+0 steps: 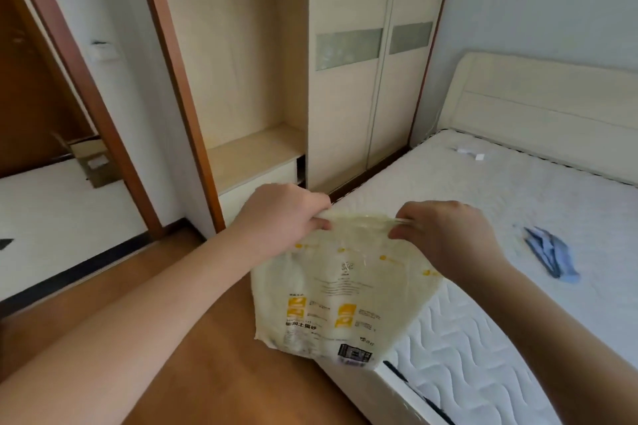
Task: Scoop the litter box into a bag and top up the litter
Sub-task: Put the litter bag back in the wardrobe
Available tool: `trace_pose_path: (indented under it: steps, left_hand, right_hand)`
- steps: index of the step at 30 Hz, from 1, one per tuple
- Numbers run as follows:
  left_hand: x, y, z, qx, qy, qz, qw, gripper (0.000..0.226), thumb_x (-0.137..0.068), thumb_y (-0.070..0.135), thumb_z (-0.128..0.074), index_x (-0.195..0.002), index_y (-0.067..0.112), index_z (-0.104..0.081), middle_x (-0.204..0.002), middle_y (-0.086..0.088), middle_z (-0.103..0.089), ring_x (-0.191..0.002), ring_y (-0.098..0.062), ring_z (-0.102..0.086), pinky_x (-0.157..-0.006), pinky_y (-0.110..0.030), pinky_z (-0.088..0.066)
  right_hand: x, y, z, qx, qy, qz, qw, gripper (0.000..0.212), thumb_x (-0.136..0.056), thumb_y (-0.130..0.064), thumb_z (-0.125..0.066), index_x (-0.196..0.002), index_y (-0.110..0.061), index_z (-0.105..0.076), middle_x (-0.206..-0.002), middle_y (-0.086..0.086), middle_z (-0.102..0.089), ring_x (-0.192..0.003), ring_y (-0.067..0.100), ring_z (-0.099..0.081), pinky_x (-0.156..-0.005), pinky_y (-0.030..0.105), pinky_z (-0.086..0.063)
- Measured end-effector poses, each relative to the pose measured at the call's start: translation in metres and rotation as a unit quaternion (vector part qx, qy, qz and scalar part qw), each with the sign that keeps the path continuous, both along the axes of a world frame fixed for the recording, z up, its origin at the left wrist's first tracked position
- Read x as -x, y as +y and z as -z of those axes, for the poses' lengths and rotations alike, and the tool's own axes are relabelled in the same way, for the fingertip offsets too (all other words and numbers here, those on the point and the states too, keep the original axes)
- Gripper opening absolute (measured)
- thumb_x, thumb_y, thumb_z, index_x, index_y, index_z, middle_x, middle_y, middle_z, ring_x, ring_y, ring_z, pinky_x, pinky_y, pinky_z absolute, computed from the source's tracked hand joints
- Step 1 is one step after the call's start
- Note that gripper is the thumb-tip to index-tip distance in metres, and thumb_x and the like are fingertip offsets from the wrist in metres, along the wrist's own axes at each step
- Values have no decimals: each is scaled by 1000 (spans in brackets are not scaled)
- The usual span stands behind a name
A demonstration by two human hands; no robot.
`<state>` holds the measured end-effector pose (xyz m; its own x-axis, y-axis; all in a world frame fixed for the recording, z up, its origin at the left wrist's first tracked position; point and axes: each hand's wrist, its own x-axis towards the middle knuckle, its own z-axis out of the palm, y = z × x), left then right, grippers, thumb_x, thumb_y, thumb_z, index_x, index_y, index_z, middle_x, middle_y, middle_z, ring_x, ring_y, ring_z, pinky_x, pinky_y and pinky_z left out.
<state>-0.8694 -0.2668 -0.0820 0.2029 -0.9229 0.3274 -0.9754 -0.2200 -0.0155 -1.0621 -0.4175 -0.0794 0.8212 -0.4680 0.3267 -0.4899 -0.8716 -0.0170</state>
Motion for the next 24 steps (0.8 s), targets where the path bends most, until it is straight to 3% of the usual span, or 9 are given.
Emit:
trace_pose_path:
  steps: [3,5,7,9,11,14,19,24]
  left_hand:
    - [-36,3,4,-26,18,-55,998,32,-94,49,-54,-81,19,-58,-68,4,-58,-71,-19,-57,-58,-30,-32]
    - [-55,5,2,-43,37,-95,994,35,-94,47,-55,-67,30,-40,-59,11,-43,-63,-12,-45,-57,-30,-29]
    - [-74,5,1,-49,56,-130,989,39,-94,46,-56,-65,33,-33,-57,14,-37,-59,-6,-38,-56,-30,-27]
    - [-94,8,2,-52,83,-159,982,25,-93,47,-56,-73,32,-50,-62,12,-49,-63,-7,-47,-57,-29,-33]
    - [-113,9,2,-38,91,-187,977,21,-92,48,-57,-89,28,-66,-73,9,-63,-70,-10,-55,-56,-26,-36]
    - [-142,9,3,-23,103,-227,968,20,-92,46,-57,-95,30,-68,-77,8,-66,-72,-9,-56,-57,-25,-37]
    - [-204,16,8,-15,123,-285,950,20,-92,45,-58,-96,30,-70,-78,9,-66,-74,-8,-57,-66,-28,-47]
    - [-282,31,19,2,148,-286,947,18,-93,43,-58,-100,31,-69,-74,15,-58,-71,-5,-52,-59,-21,-38]
  right_hand:
    - [-50,-11,7,-13,-21,-51,998,20,-90,-45,-59,-95,-29,-69,-79,-11,-62,-72,13,-54,-55,24,-28]
    - [-82,-19,10,-23,-42,-94,994,14,-86,-40,-66,-89,-28,-72,-69,-13,-54,-65,11,-45,-51,18,-21]
    - [-114,-29,12,-26,-39,-133,990,12,-85,-38,-68,-89,-28,-73,-71,-13,-60,-65,12,-49,-51,14,-19]
    - [-144,-39,14,-27,-18,-163,986,16,-87,-41,-64,-93,-29,-72,-78,-10,-66,-73,14,-58,-51,14,-24]
    - [-176,-48,16,-16,12,-194,981,22,-89,-47,-57,-99,-31,-68,-85,-9,-66,-80,13,-61,-57,21,-39]
    - [-221,-55,13,-24,32,-224,974,28,-90,-50,-53,-112,-35,-64,-96,-10,-68,-93,15,-62,-71,29,-46]
    - [-296,-54,16,-22,20,-263,964,24,-94,-44,-52,-109,-33,-65,-96,-8,-68,-91,17,-63,-66,29,-43]
    - [-378,-42,29,-28,23,-259,965,24,-96,-45,-47,-111,-34,-63,-101,-10,-67,-95,16,-62,-70,30,-46]
